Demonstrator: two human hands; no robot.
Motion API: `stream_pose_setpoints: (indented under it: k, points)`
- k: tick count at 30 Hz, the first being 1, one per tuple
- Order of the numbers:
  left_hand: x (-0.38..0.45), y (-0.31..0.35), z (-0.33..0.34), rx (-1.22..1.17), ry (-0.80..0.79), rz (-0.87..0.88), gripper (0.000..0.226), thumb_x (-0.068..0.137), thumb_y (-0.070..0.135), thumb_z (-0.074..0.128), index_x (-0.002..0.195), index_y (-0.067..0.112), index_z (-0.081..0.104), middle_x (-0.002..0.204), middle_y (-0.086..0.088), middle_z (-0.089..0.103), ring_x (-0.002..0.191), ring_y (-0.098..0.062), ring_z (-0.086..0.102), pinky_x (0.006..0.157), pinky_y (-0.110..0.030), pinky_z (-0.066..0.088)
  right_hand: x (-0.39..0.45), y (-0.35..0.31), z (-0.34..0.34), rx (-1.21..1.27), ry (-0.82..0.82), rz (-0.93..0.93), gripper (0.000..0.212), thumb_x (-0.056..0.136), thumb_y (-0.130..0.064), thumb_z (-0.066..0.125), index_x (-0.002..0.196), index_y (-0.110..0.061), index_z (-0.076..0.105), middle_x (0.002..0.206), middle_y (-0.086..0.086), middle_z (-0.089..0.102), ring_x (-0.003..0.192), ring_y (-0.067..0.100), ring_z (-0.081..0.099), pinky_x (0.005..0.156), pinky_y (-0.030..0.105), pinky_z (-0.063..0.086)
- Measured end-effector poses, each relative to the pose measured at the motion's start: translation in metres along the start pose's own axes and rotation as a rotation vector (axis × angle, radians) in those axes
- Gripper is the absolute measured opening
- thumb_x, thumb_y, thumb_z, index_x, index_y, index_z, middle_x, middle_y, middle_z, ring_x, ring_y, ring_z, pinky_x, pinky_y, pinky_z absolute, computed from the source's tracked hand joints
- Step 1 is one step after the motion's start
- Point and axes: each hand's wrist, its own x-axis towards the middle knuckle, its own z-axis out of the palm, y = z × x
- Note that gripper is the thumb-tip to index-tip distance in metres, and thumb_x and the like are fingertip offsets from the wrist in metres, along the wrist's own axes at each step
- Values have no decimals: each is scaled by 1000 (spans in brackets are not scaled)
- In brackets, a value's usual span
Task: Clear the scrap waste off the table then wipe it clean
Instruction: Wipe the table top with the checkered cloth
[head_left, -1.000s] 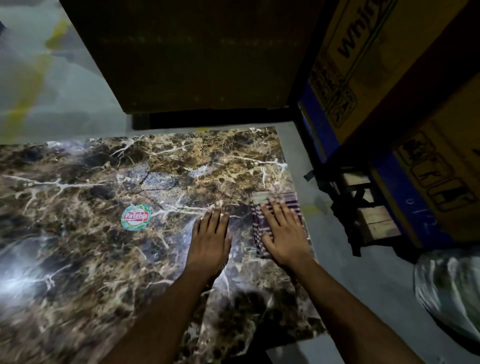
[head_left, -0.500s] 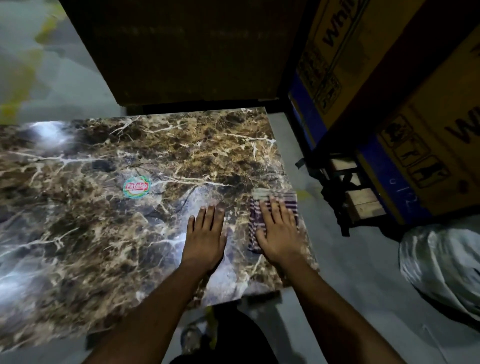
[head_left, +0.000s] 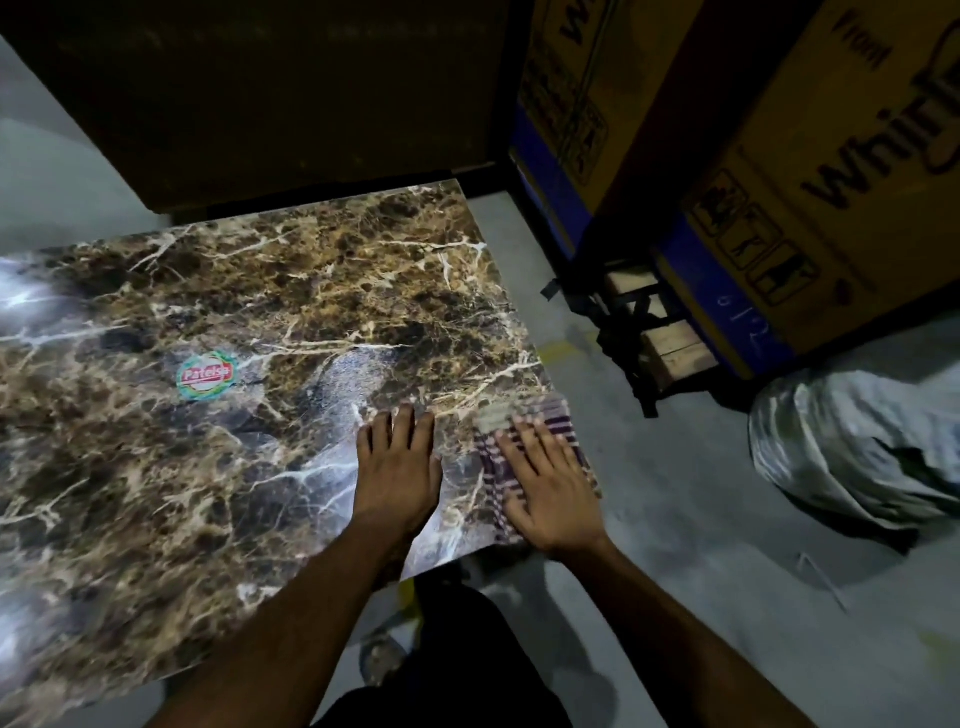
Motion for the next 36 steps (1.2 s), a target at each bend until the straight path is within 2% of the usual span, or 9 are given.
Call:
stream_pose_setpoints:
  k: [2,4,8,13,19,25,28,32,36]
  points:
    - [4,1,0,-7,18,20,53,98,43,33,144,16,42,152,-14,37,138,-37,34,109,-55,30,-6,22,-2,3,14,53,76,93,-52,32,162,-30,8,171,2,2,157,22,-3,126,49,11]
    - [9,-1,1,-12,38,26,49,98,42,35,138,16,45,152,-14,37,139,-36,34,109,-55,30,14,33,-7,-9,33,130,78,93,-54,28,163,-30,3,171,2,-2,157,22,-4,127,47,8]
    - [23,-1,-2,18,59,16,39,97,43,43,127,19,48,146,-9,41,131,-32,39,103,-50,33,67,24,-13,-13,58,188,78,92,-55,25,162,-29,3,171,4,1,157,26,0,126,45,4]
    - [56,-5,-12,50,70,-25,48,95,47,42,134,19,47,136,-7,45,115,-31,44,92,-44,37,114,18,-21,-18,58,161,75,94,-53,24,162,-27,11,171,5,3,157,29,3,127,47,8]
    - [109,-20,-23,26,34,-24,53,96,46,48,143,20,45,150,-8,41,134,-32,39,98,-50,38,185,15,-34,-34,62,134,76,93,-52,23,163,-26,11,171,7,4,157,29,4,127,47,8]
    - [163,-39,-27,52,49,-23,56,96,51,41,142,20,47,140,-7,47,114,-31,47,86,-46,40,266,12,-48,-48,69,103,77,91,-52,22,162,-23,14,170,9,10,156,31,9,126,48,11]
    - [190,-47,-30,36,85,-14,53,97,49,43,143,23,45,141,-5,46,118,-29,47,87,-44,38,305,10,-55,-45,96,86,78,90,-52,22,162,-22,18,169,10,12,156,33,12,125,48,11]
    - [229,-63,-36,-6,104,-31,53,95,49,49,144,27,44,146,-3,44,127,-28,46,92,-45,37,355,11,-59,-43,99,85,77,92,-52,26,162,-25,12,171,7,5,157,31,7,126,46,10]
    - [258,-76,-40,-32,121,-55,53,98,48,46,147,30,41,154,0,38,140,-25,37,101,-46,33,400,12,-65,-49,102,81,76,93,-52,28,162,-26,12,171,7,4,157,29,3,126,46,10]
